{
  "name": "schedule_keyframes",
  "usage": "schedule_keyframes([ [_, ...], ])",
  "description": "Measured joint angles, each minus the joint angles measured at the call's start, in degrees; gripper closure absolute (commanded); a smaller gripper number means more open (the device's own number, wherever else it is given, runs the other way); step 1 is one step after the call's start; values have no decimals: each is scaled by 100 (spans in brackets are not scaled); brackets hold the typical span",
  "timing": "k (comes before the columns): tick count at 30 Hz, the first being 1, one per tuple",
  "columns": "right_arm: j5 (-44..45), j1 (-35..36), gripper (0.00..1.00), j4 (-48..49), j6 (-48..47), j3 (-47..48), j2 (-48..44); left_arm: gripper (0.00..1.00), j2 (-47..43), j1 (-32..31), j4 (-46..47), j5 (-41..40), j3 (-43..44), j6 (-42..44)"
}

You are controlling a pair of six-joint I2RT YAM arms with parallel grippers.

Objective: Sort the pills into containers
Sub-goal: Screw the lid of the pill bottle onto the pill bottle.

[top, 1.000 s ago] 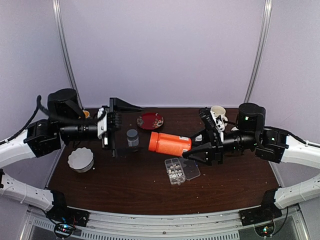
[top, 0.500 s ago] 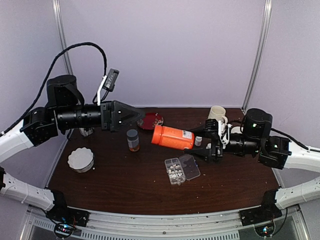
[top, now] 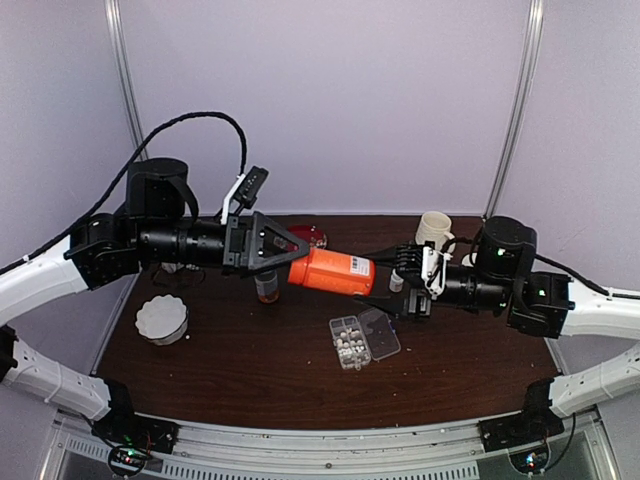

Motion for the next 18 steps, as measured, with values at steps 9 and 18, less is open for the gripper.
schedule_keyframes([
  [9,66,22,100,103,-7,7,107,38,66,0,-11,195,0,-142],
  [18,125,22,100,17,66,111,125,80,98,81,68,284,0,-190],
])
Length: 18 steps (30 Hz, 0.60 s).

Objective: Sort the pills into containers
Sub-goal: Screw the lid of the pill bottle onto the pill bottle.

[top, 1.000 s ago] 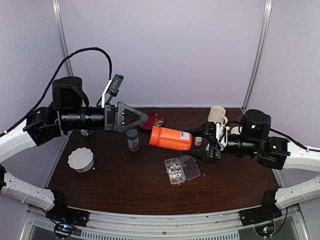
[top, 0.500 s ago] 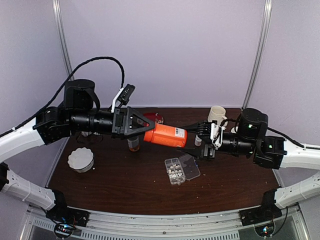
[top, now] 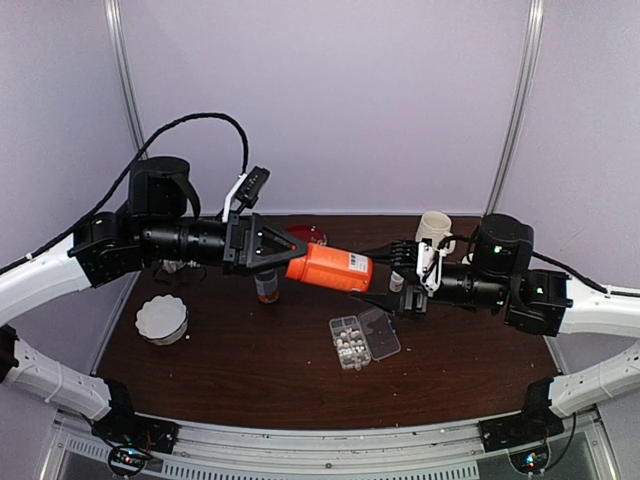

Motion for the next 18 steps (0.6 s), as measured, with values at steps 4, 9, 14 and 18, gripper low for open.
schedule_keyframes([
  [4,31,-7,100,-221,92,120,61,83,57,61,24,55,2,4],
  [9,-63,-90,100,-533,369,382,247,91,79,166,15,55,11,44],
  [14,-452,-267,100,-546,767,459,361,96,96,177,-66,-9,63,96],
  [18,-754,-315,100,-603,1244,474,372,58,94,177,-46,9,68,393],
])
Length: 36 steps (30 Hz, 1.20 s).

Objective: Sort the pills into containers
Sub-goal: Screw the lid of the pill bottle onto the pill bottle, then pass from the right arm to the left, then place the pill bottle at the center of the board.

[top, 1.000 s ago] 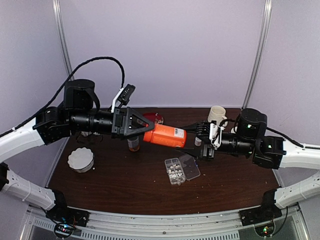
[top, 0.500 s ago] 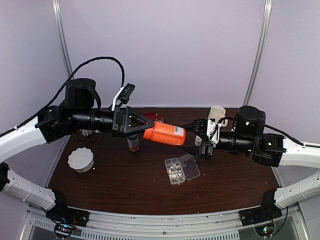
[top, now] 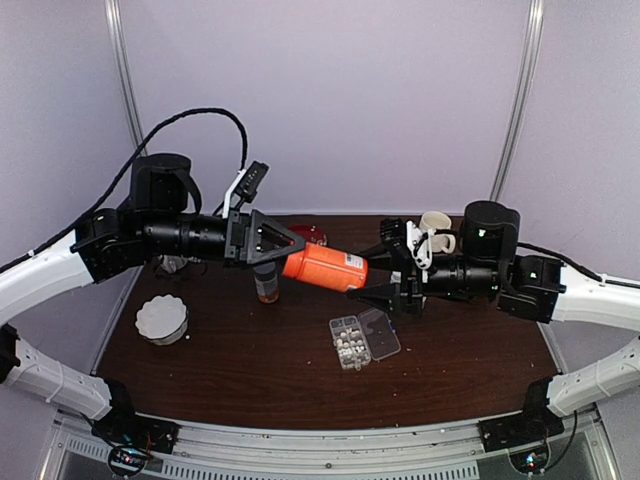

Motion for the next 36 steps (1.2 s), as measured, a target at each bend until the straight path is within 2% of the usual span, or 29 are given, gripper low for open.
schedule_keyframes([
  [3,-114,-4,100,-68,280,0,-46,22,20,0,37,116,28,291],
  [4,-125,-4,100,-76,321,0,-63,14,42,-2,63,199,50,367],
  [6,-131,-2,100,0,378,11,-63,5,157,-109,160,455,111,461],
  [8,-131,2,100,9,382,11,-63,4,229,-205,210,640,111,492],
  [10,-133,4,100,7,382,11,-63,7,256,-245,232,756,111,494],
  [13,-140,9,100,33,380,20,-63,20,254,-236,243,839,111,494],
  [19,-223,35,100,76,350,66,-63,63,254,-190,175,800,111,551],
  [20,-225,35,97,66,354,66,-66,68,254,-188,144,789,120,564],
  [22,-225,35,78,66,337,63,-66,69,254,-188,68,776,146,662],
  [24,-210,44,45,81,334,63,-63,71,254,-188,-46,721,210,769],
  [26,-164,61,5,127,337,39,-61,72,247,-175,-136,616,245,844],
  [28,-33,79,0,247,402,-55,-74,74,225,-138,-404,411,306,990],
  [36,619,39,0,391,577,-632,-321,75,175,625,-2492,-1379,289,1495],
])
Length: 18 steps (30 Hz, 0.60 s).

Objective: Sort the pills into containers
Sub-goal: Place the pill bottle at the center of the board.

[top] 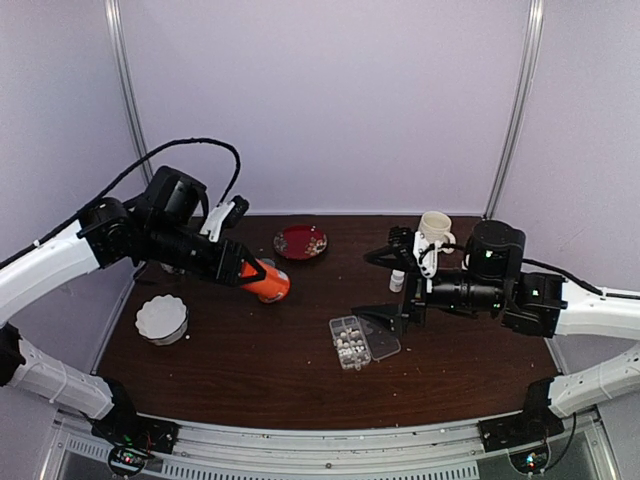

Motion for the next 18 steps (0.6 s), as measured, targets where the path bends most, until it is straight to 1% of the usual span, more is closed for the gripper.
schedule_keyframes([
  [2,170,0,0,11,90,-157,-70,74,70,232,-295,-306,-116,79],
  [6,588,-37,0,-140,407,-319,-96,72,398,590,-540,-671,-549,205],
  [13,1541,-409,0,-844,1674,-236,114,71,1585,656,-634,-1344,-660,409],
  [17,1679,-754,0,-935,2234,-396,136,65,2015,662,-601,-1668,-658,479],
  [18,1679,-850,0,-933,2367,-483,129,61,2092,673,-599,-1744,-658,501],
])
